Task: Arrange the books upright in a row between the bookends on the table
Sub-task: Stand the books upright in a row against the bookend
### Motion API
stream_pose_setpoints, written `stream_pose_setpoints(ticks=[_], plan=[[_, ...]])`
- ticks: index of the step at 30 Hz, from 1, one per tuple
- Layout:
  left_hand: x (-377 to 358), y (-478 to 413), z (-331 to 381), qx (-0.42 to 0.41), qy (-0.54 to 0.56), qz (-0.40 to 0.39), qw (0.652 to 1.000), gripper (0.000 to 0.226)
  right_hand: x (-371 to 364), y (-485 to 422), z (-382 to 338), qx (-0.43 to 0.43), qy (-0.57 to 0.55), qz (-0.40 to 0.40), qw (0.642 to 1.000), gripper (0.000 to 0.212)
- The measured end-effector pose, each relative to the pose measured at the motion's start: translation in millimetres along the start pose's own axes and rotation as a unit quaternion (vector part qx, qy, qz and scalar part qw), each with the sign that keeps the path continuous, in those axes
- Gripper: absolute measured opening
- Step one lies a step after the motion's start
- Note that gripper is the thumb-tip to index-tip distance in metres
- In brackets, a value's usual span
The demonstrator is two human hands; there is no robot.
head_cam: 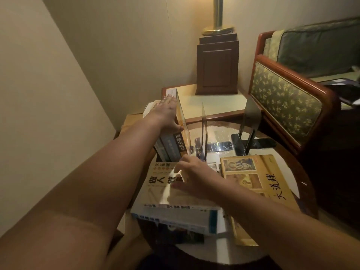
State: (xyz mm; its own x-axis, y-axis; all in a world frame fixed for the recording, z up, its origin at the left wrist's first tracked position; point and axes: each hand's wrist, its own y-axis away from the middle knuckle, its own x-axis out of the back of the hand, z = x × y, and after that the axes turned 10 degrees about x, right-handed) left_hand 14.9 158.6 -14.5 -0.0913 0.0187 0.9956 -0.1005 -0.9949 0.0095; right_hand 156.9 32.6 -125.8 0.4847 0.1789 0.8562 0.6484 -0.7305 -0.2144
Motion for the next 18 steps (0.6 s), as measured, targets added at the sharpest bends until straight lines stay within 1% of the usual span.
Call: stream_pose_setpoints(ticks=[2,5,6,7,8,9,12,13,14,16,18], plan=[[0,1,2,0.006,0.007,-0.002,1.0,0.117,-2,9,-11,0.01,0.026,-0.078,0.997,0.068],[1,4,0,0.013,0.018,0.002,1.0,0.117,7,16,-19,0.001,0.061,-0.134,0.989,0.096],[1,5,1,0.014,0.017,0.004,1.0,0.116,11,18,-21,0.008,0.086,-0.158,0.984,0.103],[0,5,1,0.016,0.017,0.004,1.0,0.116,14,20,-22,0.014,0.107,-0.179,0.978,0.106],[0,6,2,0.018,0.017,0.003,1.0,0.116,17,22,-23,0.017,0.119,-0.19,0.974,0.104],[-1,6,2,0.02,0.018,0.0,1.0,0.116,20,24,-23,0.016,0.121,-0.195,0.973,0.096],[-1,6,3,0.021,0.023,-0.002,1.0,0.116,32,29,-22,0.019,0.128,-0.194,0.972,0.065],[-1,6,2,0.021,0.024,-0.004,0.999,0.116,36,29,-21,0.029,0.146,-0.194,0.97,0.056],[-1,6,3,0.02,0.024,-0.003,0.999,0.116,38,29,-21,0.044,0.166,-0.191,0.966,0.053],[-1,5,3,0.02,0.024,-0.003,1.0,0.117,36,26,-23,0.074,0.187,-0.169,0.965,0.059],[-2,4,2,0.018,0.025,-0.006,1.0,0.117,26,17,-28,0.097,0.172,-0.144,0.97,0.07]])
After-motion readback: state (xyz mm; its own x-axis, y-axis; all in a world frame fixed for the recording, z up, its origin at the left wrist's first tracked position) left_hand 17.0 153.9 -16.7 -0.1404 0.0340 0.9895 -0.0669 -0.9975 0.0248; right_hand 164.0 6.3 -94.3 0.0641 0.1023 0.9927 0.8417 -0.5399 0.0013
